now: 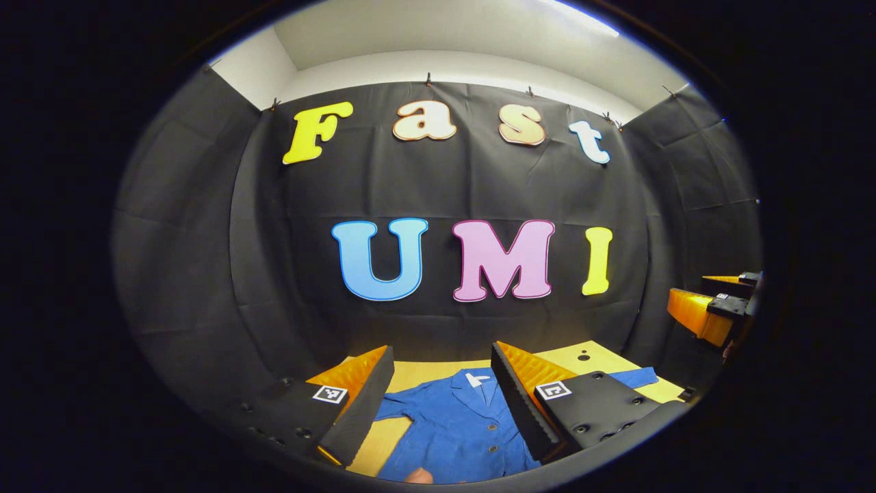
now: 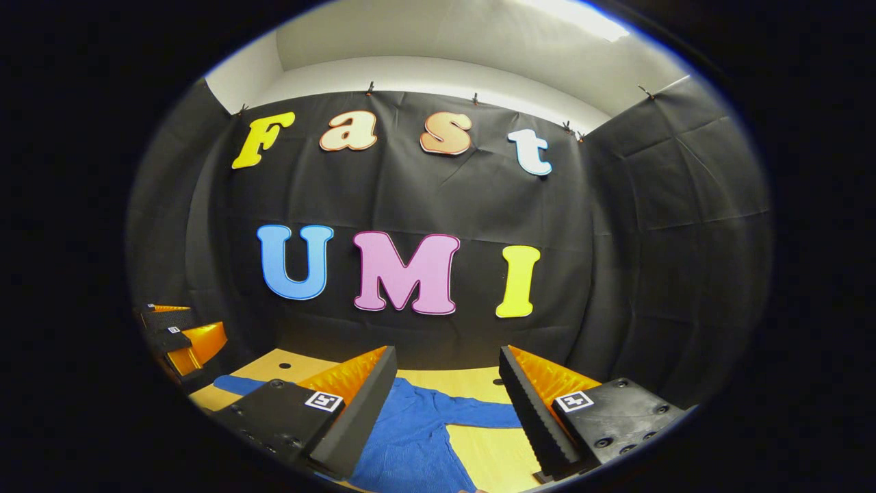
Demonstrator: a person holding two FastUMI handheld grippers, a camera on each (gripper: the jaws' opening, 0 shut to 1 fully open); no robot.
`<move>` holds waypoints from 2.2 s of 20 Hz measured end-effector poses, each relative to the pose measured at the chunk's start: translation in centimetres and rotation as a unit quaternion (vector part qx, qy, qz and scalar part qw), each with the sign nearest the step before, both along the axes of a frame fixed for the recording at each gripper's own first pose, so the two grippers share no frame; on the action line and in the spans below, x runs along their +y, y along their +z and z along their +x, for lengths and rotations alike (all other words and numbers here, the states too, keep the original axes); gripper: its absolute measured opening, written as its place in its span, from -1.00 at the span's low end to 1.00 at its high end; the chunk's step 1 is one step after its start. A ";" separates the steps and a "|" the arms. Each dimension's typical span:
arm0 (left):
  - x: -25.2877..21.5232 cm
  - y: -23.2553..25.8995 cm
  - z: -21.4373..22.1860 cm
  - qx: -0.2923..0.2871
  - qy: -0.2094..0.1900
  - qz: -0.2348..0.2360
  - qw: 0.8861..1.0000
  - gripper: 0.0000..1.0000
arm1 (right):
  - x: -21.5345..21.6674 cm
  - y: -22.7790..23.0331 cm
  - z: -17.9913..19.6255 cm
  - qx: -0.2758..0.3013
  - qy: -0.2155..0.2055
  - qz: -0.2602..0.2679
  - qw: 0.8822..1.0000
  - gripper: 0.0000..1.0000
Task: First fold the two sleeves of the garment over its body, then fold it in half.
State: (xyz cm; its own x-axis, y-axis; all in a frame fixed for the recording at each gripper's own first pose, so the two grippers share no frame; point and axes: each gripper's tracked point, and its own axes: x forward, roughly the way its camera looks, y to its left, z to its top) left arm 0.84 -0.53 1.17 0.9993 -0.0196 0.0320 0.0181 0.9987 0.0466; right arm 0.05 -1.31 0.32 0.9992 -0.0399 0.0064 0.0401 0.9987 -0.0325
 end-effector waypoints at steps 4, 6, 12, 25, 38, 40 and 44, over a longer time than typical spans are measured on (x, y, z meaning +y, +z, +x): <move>-0.2 -0.1 0.0 -0.001 -0.005 -0.001 1.000 0.64 | -0.3 -0.1 0.0 0.000 -0.005 -0.007 1.000 0.92; 0.2 0.0 0.1 0.001 -0.001 -0.001 1.000 0.64 | -0.3 -0.3 0.1 0.004 -0.006 -0.007 1.000 0.92; 1.2 0.0 0.3 0.004 0.006 -0.001 1.000 0.62 | 1.1 0.1 1.0 0.004 0.007 -0.008 1.000 0.92; 3.6 -1.8 1.8 0.025 0.002 -0.009 1.000 0.64 | -10.5 1.8 11.8 0.129 -0.015 -0.018 0.991 0.92; 2.4 -5.0 8.8 0.075 0.056 -0.005 0.996 0.65 | -31.9 -27.6 21.5 0.515 -0.141 0.098 0.840 0.98; 1.6 -6.0 10.1 0.094 0.068 -0.006 0.993 0.65 | -33.3 -31.4 21.2 0.560 -0.154 0.133 0.803 0.98; -1.1 -7.3 12.6 0.120 0.081 -0.009 0.989 0.72 | -35.8 -39.6 18.8 0.656 -0.157 0.126 0.728 0.98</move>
State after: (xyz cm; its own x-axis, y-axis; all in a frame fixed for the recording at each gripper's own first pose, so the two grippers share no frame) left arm 13.49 -1.67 -6.17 0.9681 0.1391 -0.2086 -0.1333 0.9902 0.0416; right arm 18.85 -37.13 -39.26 0.0805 -0.1019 -0.9915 0.3666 0.9281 -0.0656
